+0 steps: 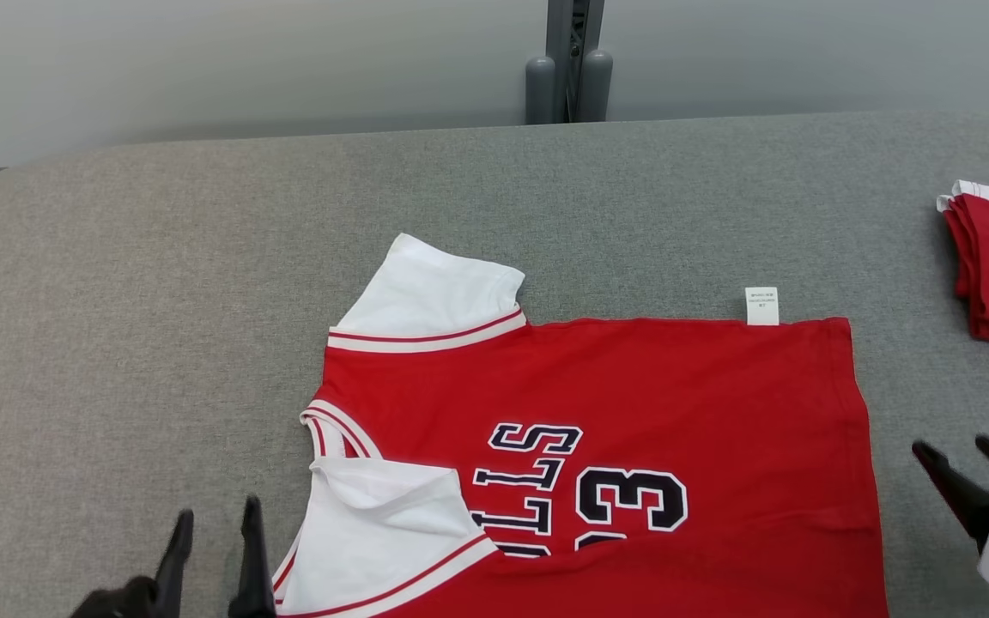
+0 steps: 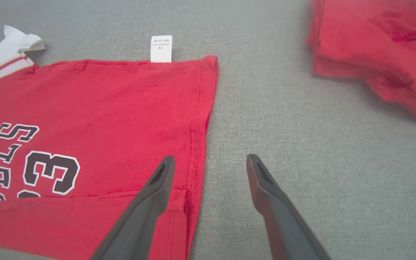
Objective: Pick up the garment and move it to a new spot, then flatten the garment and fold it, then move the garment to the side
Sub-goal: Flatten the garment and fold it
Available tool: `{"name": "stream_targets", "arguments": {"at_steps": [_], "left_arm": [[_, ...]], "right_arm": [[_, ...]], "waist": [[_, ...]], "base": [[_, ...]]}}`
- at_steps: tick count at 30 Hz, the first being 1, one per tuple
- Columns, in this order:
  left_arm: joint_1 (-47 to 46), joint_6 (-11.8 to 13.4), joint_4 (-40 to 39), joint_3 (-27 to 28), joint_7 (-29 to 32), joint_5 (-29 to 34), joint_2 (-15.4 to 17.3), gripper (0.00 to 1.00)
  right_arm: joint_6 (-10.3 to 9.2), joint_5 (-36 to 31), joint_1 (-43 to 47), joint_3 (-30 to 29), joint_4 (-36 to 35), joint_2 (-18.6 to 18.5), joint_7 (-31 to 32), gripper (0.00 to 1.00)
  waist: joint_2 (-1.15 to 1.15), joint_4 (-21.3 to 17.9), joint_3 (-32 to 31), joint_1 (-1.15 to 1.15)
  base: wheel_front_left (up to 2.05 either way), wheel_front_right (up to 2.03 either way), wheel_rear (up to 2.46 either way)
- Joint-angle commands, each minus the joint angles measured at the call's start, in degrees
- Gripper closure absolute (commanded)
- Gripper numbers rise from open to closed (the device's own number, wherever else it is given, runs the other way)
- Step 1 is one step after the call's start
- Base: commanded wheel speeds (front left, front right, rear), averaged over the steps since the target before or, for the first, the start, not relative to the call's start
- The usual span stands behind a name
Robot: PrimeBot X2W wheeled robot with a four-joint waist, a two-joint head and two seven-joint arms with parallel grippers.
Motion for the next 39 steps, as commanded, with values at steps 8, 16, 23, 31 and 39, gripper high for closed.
{"name": "stream_targets", "arguments": {"at_steps": [8, 16, 23, 31, 39], "left_arm": [[-11.2, -1.8, -0.3, 0.7, -2.1, 1.5, -1.2, 0.00], [-18.9, -3.7, 5.2, 0.5, -2.8, 5.1, -2.1, 0.00], [-21.8, -6.1, 8.3, 1.9, -2.8, 7.6, -5.1, 0.00], [-20.9, -7.9, 7.7, 4.7, -2.8, 11.4, -6.9, 0.00], [-23.1, -10.4, 10.4, 4.9, -2.8, 13.5, -7.4, 0.00]], "right_arm": [[0.02, -5.9, -9.8, 4.4, 5.1, 1.0, -18.5, 0.00], [0.01, -9.3, -15.2, 8.2, 10.0, 2.9, -29.7, 0.00], [0.01, -11.9, -17.5, 10.6, 16.9, 6.1, -37.2, 0.00], [0.02, -14.1, -18.9, 11.3, 23.2, 10.0, -42.2, 0.00], [0.02, -13.7, -21.7, 12.3, 26.0, 10.4, -42.8, 0.00]], "waist": [[0.00, -0.9, 1.9, 0.00], [0.00, -2.1, 3.6, 0.00], [0.00, -3.3, 3.5, 0.00], [0.00, -4.3, 3.3, 0.00], [0.00, -5.0, 4.5, 0.00]], "base": [[0.00, 0.00, 0.00], [0.00, 0.00, 0.00], [0.00, 0.00, 0.00], [0.00, 0.00, 0.00], [0.00, 0.00, 0.00]]}}
